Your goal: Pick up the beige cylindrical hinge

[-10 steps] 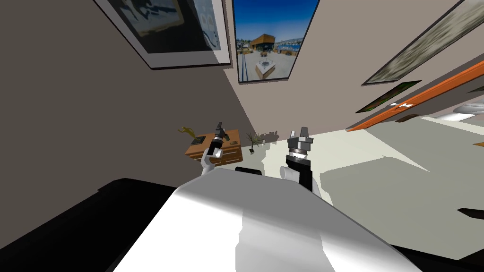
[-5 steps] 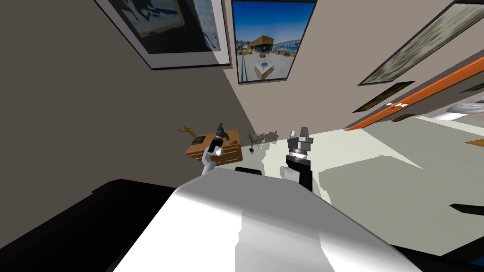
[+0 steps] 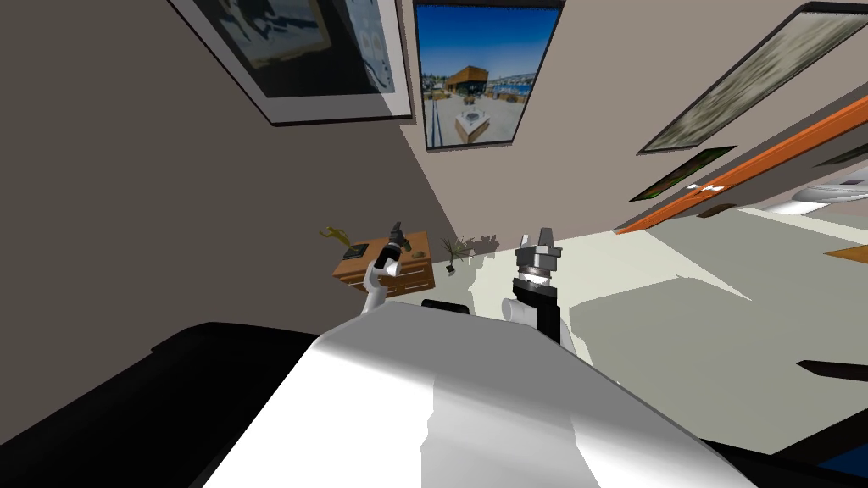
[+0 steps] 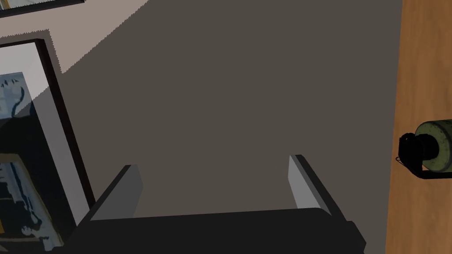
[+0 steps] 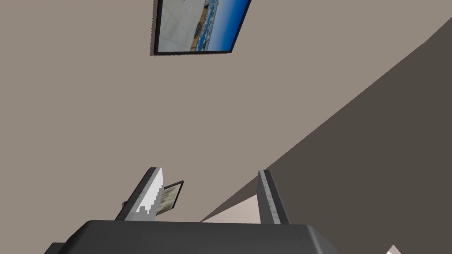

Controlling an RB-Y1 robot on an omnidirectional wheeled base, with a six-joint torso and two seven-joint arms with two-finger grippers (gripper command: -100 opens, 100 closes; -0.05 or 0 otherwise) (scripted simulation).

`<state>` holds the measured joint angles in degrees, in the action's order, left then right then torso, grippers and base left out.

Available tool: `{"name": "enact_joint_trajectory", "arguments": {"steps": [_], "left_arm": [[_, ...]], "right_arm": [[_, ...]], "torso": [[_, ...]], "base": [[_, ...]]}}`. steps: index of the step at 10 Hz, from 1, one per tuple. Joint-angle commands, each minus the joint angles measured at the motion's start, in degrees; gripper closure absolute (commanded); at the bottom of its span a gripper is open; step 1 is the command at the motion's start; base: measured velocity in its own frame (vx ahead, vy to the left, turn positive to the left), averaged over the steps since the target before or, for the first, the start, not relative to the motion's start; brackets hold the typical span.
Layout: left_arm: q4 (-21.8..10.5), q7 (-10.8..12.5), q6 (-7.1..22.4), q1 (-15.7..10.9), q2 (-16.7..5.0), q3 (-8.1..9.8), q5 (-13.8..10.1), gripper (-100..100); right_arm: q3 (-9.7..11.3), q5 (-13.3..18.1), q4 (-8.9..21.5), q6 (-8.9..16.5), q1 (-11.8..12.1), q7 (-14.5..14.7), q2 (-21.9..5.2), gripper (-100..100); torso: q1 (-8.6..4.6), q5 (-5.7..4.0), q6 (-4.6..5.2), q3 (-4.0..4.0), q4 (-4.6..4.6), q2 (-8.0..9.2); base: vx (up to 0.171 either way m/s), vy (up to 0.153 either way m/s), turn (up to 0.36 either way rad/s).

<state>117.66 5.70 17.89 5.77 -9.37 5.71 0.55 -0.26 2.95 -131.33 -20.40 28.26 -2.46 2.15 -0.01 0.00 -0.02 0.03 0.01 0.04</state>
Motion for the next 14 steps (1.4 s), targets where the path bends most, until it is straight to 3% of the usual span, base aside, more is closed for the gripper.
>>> {"name": "enact_joint_trajectory", "arguments": {"steps": [1, 6, 9, 11, 14], "left_arm": [[-1.5, 0.2, 2.9, -1.7, -0.1, 0.41, -0.5, -100], [-3.0, 0.4, 9.2, -3.3, -0.4, 0.74, -1.1, -100], [-6.3, 1.0, 14.7, -6.3, -1.0, 1.24, -2.4, -100], [-6.3, 1.0, 17.0, -6.3, -1.0, 1.24, -2.4, -100], [-10.1, 1.8, 22.6, -9.3, -1.6, 1.51, -3.9, -100]], "right_arm": [[0.0, 0.0, 0.0, 0.0, 0.0, 0.0, 0.0, 0], [0.0, 0.0, 0.0, 0.0, 0.0, 0.0, 0.0, 0], [0.0, 0.0, 0.0, 0.0, 0.0, 0.0, 0.0, 0], [0.0, 0.0, 0.0, 0.0, 0.0, 0.0, 0.0, 0], [0.0, 0.0, 0.0, 0.0, 0.0, 0.0, 0.0, 0]], "torso": [[0.00, 0.00, 0.00, 0.00, 0.00, 0.00], [0.00, 0.00, 0.00, -0.03, -0.01, -0.05], [-0.01, 0.00, 0.00, -0.04, -0.01, -0.06], [-0.02, 0.00, 0.00, -0.06, -0.02, -0.10], [-0.02, 0.00, 0.00, -0.07, -0.03, -0.13]], "base": [[-0.017, -0.008, -0.011], [-0.005, -0.005, -0.006], [0.004, -0.010, -0.005], [0.007, -0.008, -0.001], [0.019, -0.011, 0.001]]}}
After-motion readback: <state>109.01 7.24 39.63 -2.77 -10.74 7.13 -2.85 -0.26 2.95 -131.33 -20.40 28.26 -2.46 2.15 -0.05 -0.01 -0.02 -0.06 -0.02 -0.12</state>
